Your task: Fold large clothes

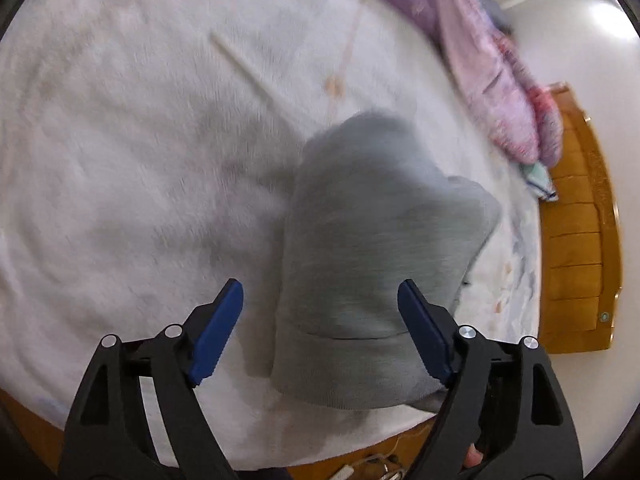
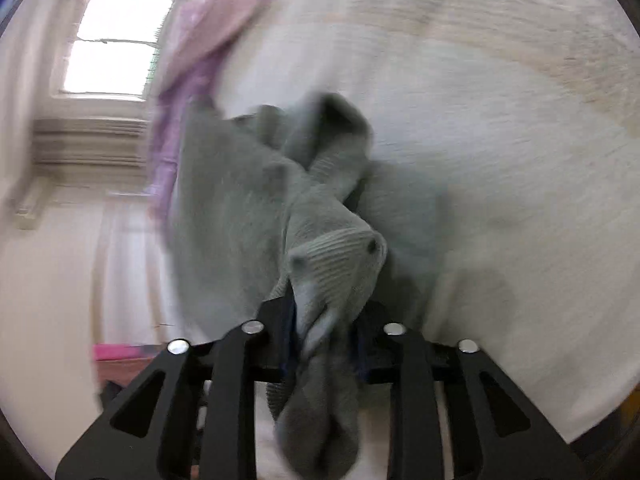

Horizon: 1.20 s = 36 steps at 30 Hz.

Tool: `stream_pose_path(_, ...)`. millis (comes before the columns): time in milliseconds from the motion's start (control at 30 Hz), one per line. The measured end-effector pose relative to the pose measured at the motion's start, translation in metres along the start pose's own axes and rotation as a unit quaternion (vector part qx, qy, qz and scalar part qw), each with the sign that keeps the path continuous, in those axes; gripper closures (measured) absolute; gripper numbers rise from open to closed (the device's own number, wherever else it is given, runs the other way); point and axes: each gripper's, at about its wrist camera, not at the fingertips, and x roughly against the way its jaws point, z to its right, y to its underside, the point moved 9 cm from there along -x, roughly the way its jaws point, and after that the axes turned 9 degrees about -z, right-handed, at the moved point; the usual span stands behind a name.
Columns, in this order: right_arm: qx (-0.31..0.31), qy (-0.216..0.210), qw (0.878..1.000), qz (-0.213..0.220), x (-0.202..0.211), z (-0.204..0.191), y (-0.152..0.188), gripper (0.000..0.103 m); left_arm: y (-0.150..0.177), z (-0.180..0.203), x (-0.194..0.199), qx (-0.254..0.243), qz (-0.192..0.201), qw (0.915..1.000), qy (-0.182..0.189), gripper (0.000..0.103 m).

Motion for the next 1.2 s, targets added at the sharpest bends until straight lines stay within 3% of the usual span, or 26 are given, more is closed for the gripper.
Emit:
stream_pose_path(67, 0.002, 0.018, 1.000, -0.013, 0.001, 0.006, -0.007, 0.058, 0.007, -0.002, -0.015, 0.010, -0.017, 0.9998, -0.001, 0.023)
stream_pose_path(133, 0.033, 0.068, 0.997, -0.015, 0.013, 0.007, -0.015, 0.034, 0.014, -0.001, -0.016, 0.017, -0.020, 0.9995, 0.016, 0.022)
stream_pose_path(200, 0.057, 0.075, 0.995, -0.022, 0.020, 0.005, -0.017, 0.027, 0.022, -0.001, -0.018, 0.027, -0.018, 0.9988, 0.037, 0.019)
stream_pose_path(300, 0.062, 0.064, 0.993, -0.072, 0.009, 0.018, -0.022, 0.024, 0.027, -0.005, -0.032, 0.047, -0.024, 0.9976, 0.044, 0.015)
stream_pose_path(367, 0.051, 0.033, 0.990, -0.124, -0.007, 0.027, -0.022, 0.022, 0.025, -0.006, -0.043, 0.058, -0.031, 0.9969, 0.044, 0.014)
stream_pose_path(433, 0.055, 0.015, 0.988, -0.146, -0.020, 0.030, -0.023, 0.010, 0.022, -0.006, -0.052, 0.069, -0.036, 0.9956, 0.052, 0.011)
stream_pose_path(500, 0.052, -0.009, 0.987, -0.155, -0.026, 0.026, -0.025, 0.007, 0.021, -0.007, -0.061, 0.080, -0.043, 0.9938, 0.064, 0.010)
stream_pose_path(600, 0.048, -0.037, 0.983, -0.172, -0.033, 0.023, -0.036, 0.008, 0.020, -0.007, -0.067, 0.093, -0.053, 0.9911, 0.079, 0.010)
stream_pose_path(667, 0.036, -0.059, 0.978, -0.199, -0.041, 0.018, -0.024, 0.009, 0.021, -0.008, -0.067, 0.098, -0.054, 0.9903, 0.082, 0.010)
stream_pose_path(867, 0.020, -0.054, 0.983, -0.172, -0.042, 0.018, -0.020, 0.009, 0.025, -0.016, -0.064, 0.106, -0.061, 0.9890, 0.084, 0.010)
stream_pose_path(900, 0.023, -0.058, 0.983, -0.172, -0.046, 0.014, -0.024, 0.024, 0.023, -0.013, -0.062, 0.097, -0.059, 0.9902, 0.081, 0.016)
stream_pose_path(933, 0.027, -0.071, 0.981, -0.179, -0.047, 0.009, -0.024, 0.047, 0.021, -0.010, -0.062, 0.090, -0.059, 0.9913, 0.077, 0.021)
stream_pose_path(1000, 0.026, -0.072, 0.979, -0.188, -0.049, -0.002, -0.027, 0.057, 0.017, -0.003, -0.058, 0.075, -0.063, 0.9936, 0.057, 0.035)
stream_pose_path(1100, 0.100, -0.022, 0.977, -0.187, -0.040, -0.031, -0.028, 0.068, 0.010, 0.005, -0.040, 0.065, -0.050, 0.9955, 0.048, 0.052)
stream_pose_path(1200, 0.183, 0.000, 0.968, -0.172, -0.023, -0.087, -0.028, 0.074, -0.010, 0.022, -0.003, 0.032, -0.005, 0.9987, 0.038, 0.058)
